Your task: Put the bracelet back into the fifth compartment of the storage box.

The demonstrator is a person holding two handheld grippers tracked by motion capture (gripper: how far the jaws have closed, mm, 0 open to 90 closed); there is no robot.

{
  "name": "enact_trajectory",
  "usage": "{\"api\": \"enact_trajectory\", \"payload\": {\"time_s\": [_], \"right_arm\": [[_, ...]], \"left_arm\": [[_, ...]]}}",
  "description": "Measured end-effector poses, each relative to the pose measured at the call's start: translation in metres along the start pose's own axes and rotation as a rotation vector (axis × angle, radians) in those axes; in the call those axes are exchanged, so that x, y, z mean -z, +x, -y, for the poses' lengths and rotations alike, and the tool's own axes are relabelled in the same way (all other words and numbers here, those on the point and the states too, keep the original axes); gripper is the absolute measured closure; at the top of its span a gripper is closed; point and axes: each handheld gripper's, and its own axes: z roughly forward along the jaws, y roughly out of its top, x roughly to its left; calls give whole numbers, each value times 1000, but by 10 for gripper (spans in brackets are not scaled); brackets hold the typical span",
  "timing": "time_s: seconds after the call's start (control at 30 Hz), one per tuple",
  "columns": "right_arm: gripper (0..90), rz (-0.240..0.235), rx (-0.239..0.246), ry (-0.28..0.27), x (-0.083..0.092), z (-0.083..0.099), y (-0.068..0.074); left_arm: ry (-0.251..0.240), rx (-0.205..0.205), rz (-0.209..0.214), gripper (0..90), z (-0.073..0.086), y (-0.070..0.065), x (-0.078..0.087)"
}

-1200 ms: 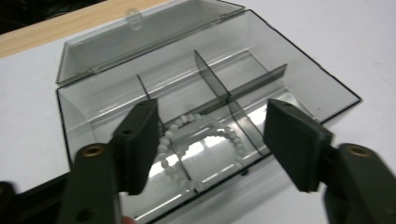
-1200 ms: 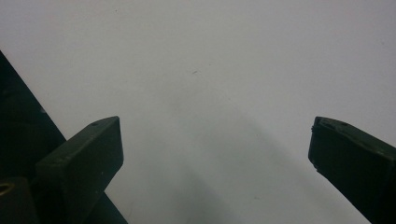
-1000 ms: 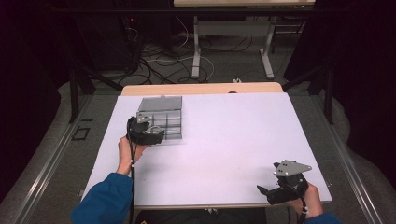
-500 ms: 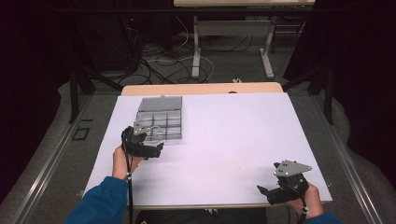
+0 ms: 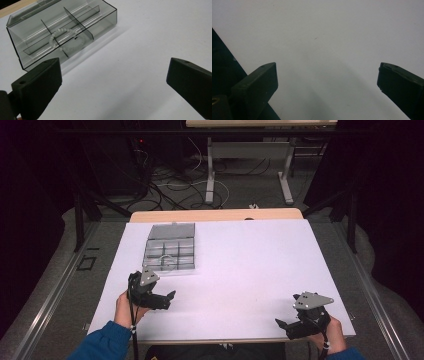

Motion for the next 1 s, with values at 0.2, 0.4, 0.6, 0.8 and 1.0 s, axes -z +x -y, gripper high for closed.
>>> {"api": "enact_trajectory", "payload": {"time_s": [0.2, 0.4, 0.6, 0.8, 1.0], "right_arm": [[26, 8, 1, -4, 0, 0, 0], [26, 3, -2, 6, 0, 0, 1], [26, 6, 0, 2, 0, 0, 1], [26, 1, 10, 1, 0, 0, 0], [26, 0, 8, 2, 0, 0, 1]], "left_arm": [[-19, -19, 17, 1, 7, -8, 11], [-36, -37, 35, 1, 17, -15, 23], [-53, -41, 43, 0, 26, -19, 34], [-67, -49, 47, 1, 35, -24, 41], [-71, -54, 58, 0, 41, -28, 45]]}}
